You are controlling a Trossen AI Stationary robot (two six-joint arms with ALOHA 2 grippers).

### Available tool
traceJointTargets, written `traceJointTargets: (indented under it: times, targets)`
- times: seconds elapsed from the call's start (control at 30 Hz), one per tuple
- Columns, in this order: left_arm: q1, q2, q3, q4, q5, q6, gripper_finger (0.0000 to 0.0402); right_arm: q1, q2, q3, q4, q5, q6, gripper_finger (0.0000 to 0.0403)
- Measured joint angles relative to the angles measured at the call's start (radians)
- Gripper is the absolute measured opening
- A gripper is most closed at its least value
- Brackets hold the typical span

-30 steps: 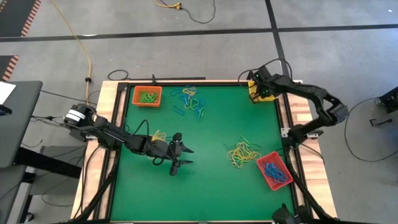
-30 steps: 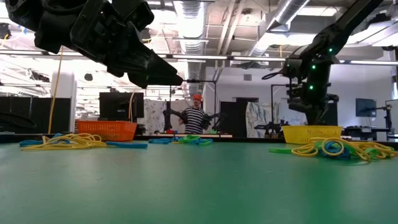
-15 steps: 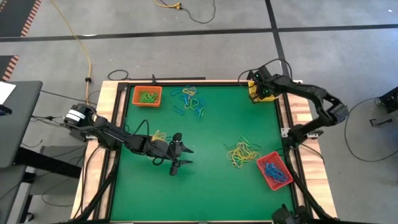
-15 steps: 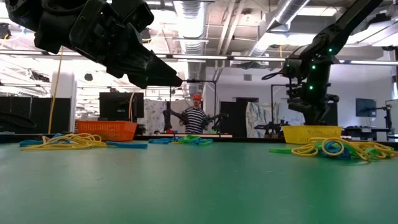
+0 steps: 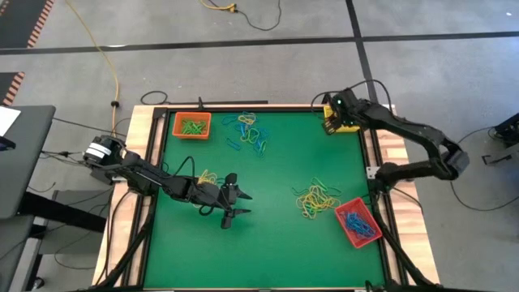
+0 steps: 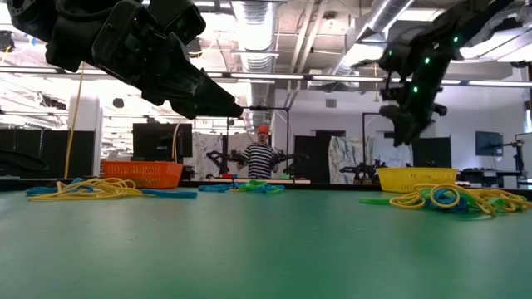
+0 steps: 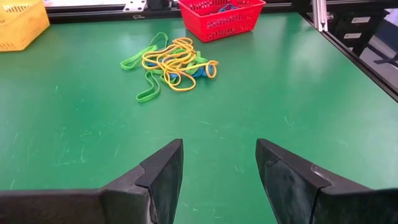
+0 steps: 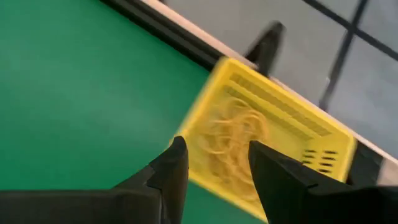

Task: Sort rubber bands into baskets
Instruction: Put the yellow rubber band into the yellow bin

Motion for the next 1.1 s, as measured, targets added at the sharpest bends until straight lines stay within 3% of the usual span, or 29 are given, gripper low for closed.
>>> traceJointTargets:
  times: [0.47,1.1]
  targets:
    - [0.000,0.000,0.000,0.000,-0.007,0.000,0.0192,0.429,-0.086,0.000,0.020,0.000,0.126,0.0187]
    - [0.000,0.000,0.001,0.000,-0.028,0.000,0.0192,0.899,0.051,0.000,0.059,0.003,0.203,0.0187]
